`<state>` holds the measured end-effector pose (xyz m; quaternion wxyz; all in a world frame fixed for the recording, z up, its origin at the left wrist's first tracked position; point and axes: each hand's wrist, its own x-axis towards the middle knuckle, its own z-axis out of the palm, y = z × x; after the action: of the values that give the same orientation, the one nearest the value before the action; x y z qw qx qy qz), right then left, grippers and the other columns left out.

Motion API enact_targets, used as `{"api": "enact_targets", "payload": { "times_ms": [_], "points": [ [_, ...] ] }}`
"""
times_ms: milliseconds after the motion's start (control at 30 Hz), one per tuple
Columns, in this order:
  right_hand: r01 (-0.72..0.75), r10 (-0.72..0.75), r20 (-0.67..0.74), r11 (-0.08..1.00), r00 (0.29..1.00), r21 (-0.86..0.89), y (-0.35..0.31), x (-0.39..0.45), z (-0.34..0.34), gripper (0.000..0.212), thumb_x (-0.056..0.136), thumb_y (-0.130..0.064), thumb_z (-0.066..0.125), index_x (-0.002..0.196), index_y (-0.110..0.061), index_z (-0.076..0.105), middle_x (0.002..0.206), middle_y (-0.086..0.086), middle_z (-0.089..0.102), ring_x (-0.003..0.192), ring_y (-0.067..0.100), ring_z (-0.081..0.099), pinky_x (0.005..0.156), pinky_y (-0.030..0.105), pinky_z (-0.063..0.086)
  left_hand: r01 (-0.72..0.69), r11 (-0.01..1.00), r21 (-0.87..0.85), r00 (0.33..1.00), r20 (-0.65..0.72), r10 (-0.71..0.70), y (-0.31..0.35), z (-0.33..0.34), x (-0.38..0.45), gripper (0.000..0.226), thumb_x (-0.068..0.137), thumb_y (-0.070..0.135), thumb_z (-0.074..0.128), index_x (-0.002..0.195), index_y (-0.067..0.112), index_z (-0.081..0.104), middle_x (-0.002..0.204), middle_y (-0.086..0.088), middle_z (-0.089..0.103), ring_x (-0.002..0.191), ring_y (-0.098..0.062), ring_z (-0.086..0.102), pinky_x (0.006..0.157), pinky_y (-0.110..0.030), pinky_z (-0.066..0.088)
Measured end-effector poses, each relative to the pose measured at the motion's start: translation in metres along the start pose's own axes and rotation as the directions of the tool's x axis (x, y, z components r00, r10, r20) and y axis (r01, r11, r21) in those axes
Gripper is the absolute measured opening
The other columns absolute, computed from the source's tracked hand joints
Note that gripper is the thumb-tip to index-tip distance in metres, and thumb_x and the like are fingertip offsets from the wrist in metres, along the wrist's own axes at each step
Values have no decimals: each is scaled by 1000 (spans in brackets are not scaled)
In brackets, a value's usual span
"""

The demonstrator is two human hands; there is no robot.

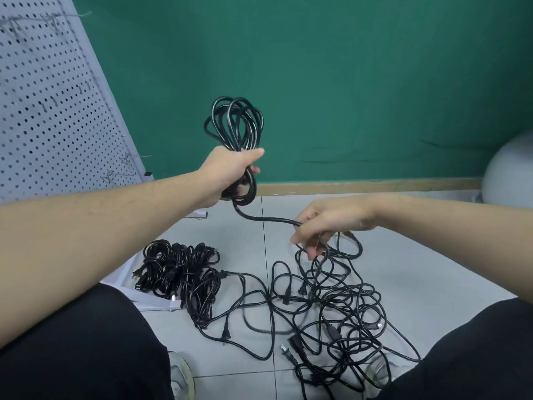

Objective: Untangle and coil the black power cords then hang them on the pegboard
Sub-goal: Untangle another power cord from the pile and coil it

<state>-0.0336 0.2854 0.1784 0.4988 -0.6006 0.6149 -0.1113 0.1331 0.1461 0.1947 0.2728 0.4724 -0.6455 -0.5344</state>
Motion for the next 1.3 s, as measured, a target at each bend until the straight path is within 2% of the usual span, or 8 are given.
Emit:
{"api": "enact_targets", "payload": {
  "times_ms": [233, 433, 600, 667, 800, 1000, 1133, 1300],
  "points": [
    [240, -173, -291, 947, 941, 213, -14, -6, -16, 18, 102, -17, 51, 93, -12, 65, 64, -1, 41, 54, 16, 38, 53, 28, 39, -33, 920, 392, 987, 156, -31, -11, -4, -4, 76, 77, 82, 61, 84, 8, 78, 46, 5, 45, 47, -18, 41, 57, -26, 37],
    [171, -251, -577, 967, 777, -191, -15, -5, -13, 19, 102, -35, 58, 88, -25, 67, 54, 2, 52, 40, 13, 48, 46, 26, 47, -175, 874, 453, 913, 406, -28, -15, 10, -12, 97, 64, 100, 43, 84, 12, 77, 62, -4, 48, 48, -18, 43, 50, -24, 37],
    [-127, -166, -708, 931, 686, -342, -13, -4, -27, 51, 76, -61, 78, 65, -15, 60, 55, -8, 52, 47, 7, 39, 47, 22, 33, -298, 811, 503, 850, 526, -14, -20, 21, -12, 43, 73, 51, 80, 76, 11, 65, 60, 5, 61, 52, -15, 48, 53, -24, 39],
    [-57, -126, -667, 968, 734, -245, -11, -5, -31, 44, 76, -53, 82, 71, -13, 64, 59, -8, 56, 48, 4, 40, 47, 17, 33, -308, 774, 554, 864, 502, -15, -23, 24, -13, 18, 86, 22, 68, 74, 11, 60, 48, 11, 55, 44, -12, 44, 44, -16, 34],
    [148, -118, -592, 989, 797, 2, -5, -13, -34, 4, 90, -21, 76, 92, -19, 74, 81, -6, 68, 54, 0, 49, 54, 18, 41, -231, 819, 525, 883, 467, -50, -30, 21, -9, 27, 80, 27, 59, 81, 3, 72, 72, -6, 69, 55, -21, 51, 46, -22, 40],
    [217, -57, -861, 974, 505, 63, 0, -9, -37, 52, 71, -46, 89, 98, -18, 55, 86, -2, 53, 59, 14, 44, 51, 31, 44, -257, 923, 288, 833, 549, 61, -21, 25, -23, 38, 78, 35, 58, 87, 5, 80, 60, 11, 58, 68, -24, 47, 55, -28, 38],
    [176, 131, -749, 932, 649, 316, -1, -2, -29, 59, 74, -68, 76, 108, -22, 62, 98, 0, 73, 76, 12, 64, 78, 34, 54, -214, 967, 138, 811, 577, 97, -13, 30, -33, 29, 80, 36, 57, 72, 21, 80, 80, -8, 61, 64, -20, 50, 54, -25, 39],
    [392, 138, -640, 687, 756, 612, -11, 2, -26, 34, 86, -37, 78, 103, -10, 67, 85, 10, 74, 85, 25, 73, 88, 40, 60, -204, 969, 139, 808, 582, 87, -20, 34, -33, 53, 102, 22, 54, 51, 25, 66, 85, -8, 69, 57, -9, 56, 51, -23, 38]
  ]
}}
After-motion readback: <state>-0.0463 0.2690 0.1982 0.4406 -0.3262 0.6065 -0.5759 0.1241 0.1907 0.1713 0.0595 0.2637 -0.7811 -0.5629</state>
